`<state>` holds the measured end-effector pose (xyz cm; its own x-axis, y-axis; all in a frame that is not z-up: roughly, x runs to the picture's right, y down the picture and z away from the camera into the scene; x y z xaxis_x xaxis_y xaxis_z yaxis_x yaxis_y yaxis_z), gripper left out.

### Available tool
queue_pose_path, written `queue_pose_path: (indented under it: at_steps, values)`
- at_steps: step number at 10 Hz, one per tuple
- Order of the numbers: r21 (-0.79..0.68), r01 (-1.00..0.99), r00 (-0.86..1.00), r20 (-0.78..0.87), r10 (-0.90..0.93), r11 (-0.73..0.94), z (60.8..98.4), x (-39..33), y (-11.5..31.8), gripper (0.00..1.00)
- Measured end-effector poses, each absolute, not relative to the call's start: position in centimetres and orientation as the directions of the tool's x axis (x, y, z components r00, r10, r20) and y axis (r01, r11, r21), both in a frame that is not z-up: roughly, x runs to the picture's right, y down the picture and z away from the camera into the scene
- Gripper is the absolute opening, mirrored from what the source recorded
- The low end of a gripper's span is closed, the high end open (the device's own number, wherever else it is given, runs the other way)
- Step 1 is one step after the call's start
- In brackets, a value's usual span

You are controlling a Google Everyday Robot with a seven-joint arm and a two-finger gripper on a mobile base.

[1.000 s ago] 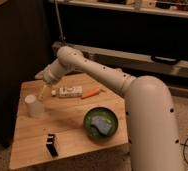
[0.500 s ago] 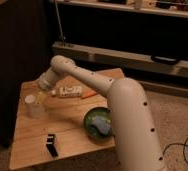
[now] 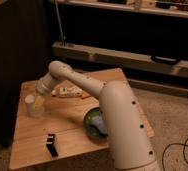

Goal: Place the ceramic cup over the eraser

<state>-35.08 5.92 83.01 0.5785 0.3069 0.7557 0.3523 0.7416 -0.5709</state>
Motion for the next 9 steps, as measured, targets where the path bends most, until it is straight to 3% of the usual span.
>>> queue_pose_path:
  at_steps: [5, 6, 9]
  values:
    - [-0.578, 0.374, 0.596, 0.749, 0.290, 0.725, 84.9, -36.8, 6.7, 0.79]
    - [-0.583, 0.379, 0.597, 0.747, 0.292, 0.719, 85.2, -37.2, 7.0, 0.74]
    - [-0.596, 0.400, 0.587, 0.750, 0.305, 0.696, 85.6, -37.8, 7.4, 0.44]
